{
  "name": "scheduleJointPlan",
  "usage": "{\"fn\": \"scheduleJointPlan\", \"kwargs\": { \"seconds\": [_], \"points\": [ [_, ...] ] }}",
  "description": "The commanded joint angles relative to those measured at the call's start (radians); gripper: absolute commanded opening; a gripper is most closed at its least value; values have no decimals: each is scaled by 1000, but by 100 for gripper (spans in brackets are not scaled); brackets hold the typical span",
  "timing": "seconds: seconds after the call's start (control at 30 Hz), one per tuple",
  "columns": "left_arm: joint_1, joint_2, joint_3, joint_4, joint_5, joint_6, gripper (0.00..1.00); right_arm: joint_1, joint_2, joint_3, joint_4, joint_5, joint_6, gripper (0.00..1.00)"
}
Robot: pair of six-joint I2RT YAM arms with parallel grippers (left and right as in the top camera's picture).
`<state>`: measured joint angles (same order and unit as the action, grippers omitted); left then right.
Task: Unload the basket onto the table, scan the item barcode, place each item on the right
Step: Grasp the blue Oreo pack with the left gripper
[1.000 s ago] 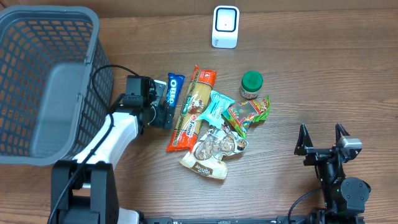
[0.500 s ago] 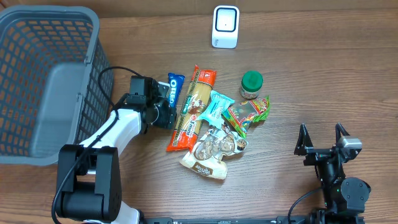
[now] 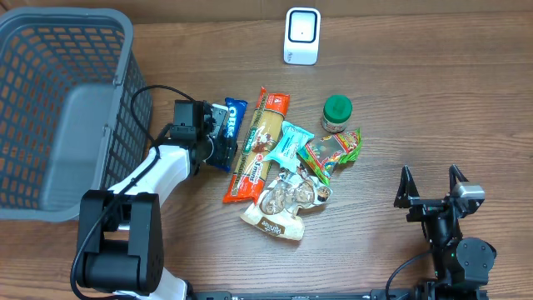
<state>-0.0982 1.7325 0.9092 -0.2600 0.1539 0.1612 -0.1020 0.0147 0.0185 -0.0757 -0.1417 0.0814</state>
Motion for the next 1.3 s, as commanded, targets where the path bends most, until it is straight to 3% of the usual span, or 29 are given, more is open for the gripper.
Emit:
{"fn": "scheduleJointPlan", "kwargs": {
  "seconds": [0.0,0.33,0.53,0.83,1.27],
  "points": [
    [0,13,-5,10,24,15,75,7,-8,-11,4,5,0,100],
    [0,24,-5,21,58,14,70,7,-8,-11,7,-30,5,100],
    [0,77,-5,26,83,-9,67,7,-8,-11,8,-36,131,100],
    [0,85,-2,22,93,-37,58,7,-8,-11,8,-36,137,100],
    [0,85,105,-187,270,-84,20,7,-8,-11,8,-44,137,100]
  ]
}}
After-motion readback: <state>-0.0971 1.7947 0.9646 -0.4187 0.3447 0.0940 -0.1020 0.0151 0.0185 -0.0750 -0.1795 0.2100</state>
